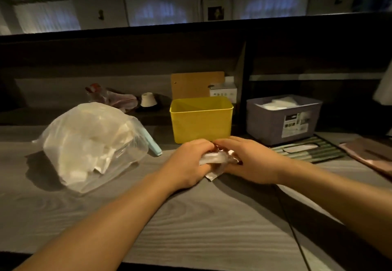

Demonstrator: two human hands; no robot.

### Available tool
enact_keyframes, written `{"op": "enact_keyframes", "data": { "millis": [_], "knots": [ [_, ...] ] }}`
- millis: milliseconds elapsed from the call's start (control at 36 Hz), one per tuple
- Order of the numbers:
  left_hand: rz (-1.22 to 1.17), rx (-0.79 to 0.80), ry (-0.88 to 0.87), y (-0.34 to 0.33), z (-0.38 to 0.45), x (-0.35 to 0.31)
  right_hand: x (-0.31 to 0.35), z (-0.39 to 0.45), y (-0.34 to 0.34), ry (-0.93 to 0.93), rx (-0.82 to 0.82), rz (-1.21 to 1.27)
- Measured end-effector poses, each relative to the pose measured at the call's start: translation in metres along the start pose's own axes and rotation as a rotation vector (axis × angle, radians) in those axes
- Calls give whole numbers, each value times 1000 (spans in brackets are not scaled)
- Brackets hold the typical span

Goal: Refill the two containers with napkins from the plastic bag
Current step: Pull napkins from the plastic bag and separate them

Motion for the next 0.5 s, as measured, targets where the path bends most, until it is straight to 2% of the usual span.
{"op": "enact_keyframes", "data": {
  "millis": [111,222,417,500],
  "knots": [
    [-81,53,22,-4,7,-4,-14,-10,-1,-53,-86,18],
    [-227,58,41,2,-1,5,-19,-18,-1,-32,-136,180],
    [-248,63,70,8,-4,10,-22,-16,-3,7,-251,246],
    [-267,95,63,9,-3,8,-24,-13,-6,8,-253,255]
  ]
}}
Point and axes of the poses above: each hand's wrist, its own z-axis towards the middle knuckle, its own y-axis out of the back of the hand, x = y × z, the point moved 4 cm from there along z, towards the middle knuckle, and after that the axes turned 12 degrees about y, right-handed, at the moved point
